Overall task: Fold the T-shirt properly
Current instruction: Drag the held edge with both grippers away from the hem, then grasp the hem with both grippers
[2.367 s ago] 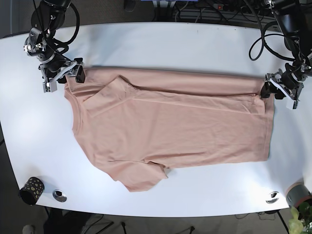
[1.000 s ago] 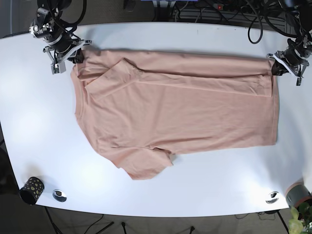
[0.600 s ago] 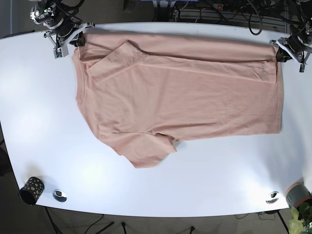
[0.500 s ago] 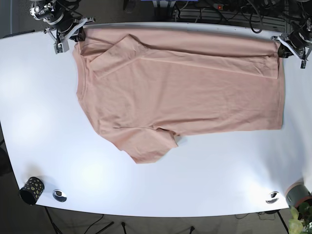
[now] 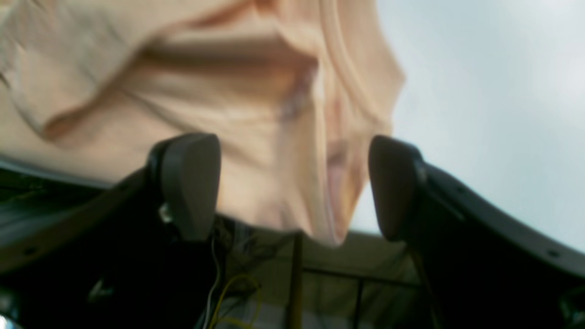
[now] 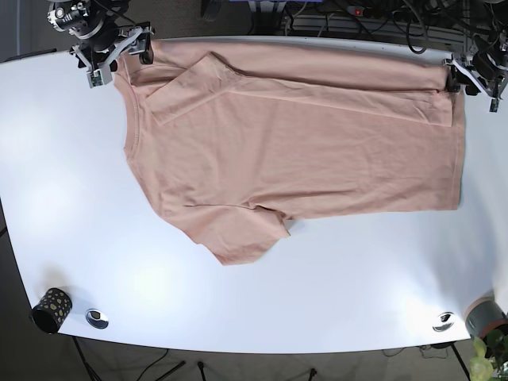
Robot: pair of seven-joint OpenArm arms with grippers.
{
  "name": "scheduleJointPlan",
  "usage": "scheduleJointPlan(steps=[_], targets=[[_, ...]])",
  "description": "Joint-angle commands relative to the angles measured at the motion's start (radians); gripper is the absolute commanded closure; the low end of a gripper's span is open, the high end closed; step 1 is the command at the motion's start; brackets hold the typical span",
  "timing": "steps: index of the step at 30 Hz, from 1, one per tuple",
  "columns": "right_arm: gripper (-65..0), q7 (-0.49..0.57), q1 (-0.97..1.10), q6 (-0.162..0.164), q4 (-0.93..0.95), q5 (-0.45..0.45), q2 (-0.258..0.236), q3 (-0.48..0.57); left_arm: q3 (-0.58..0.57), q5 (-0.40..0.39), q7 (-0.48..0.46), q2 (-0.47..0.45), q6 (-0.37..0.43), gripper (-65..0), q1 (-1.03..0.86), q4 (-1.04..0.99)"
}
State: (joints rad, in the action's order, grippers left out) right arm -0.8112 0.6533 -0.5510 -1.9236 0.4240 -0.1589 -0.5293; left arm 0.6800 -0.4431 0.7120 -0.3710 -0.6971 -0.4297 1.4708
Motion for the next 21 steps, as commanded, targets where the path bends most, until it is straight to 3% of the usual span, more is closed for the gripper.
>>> scheduleJointPlan(steps=[1, 10, 17, 21], targets=[[-47.9, 0.016, -0.003, -0.005, -0.029, 0.013, -0.012, -0.007, 0.007, -0.013, -0.016, -0.02, -0.001, -30.7, 0.022, 0.017], [-46.5, 0.01, -0.137, -0.005, 0.0, 0.006, -0.017, -0.002, 0.004, -0.009, -0.016, -0.021, -0.001, -30.7, 0.131, 0.014], [-46.5, 0.002, -0.261, 0.001, 0.049, 0.006, -0.017, 0.004, 0.002, 0.105, -0.016, -0.021, -0.001, -30.7, 0.223, 0.011], [-46.5, -0.06, -0.366, 0.001, 0.114, 0.005, -0.02, 0.002, 0.004, 0.158, -0.016, -0.021, -0.001, -30.7, 0.277, 0.008]])
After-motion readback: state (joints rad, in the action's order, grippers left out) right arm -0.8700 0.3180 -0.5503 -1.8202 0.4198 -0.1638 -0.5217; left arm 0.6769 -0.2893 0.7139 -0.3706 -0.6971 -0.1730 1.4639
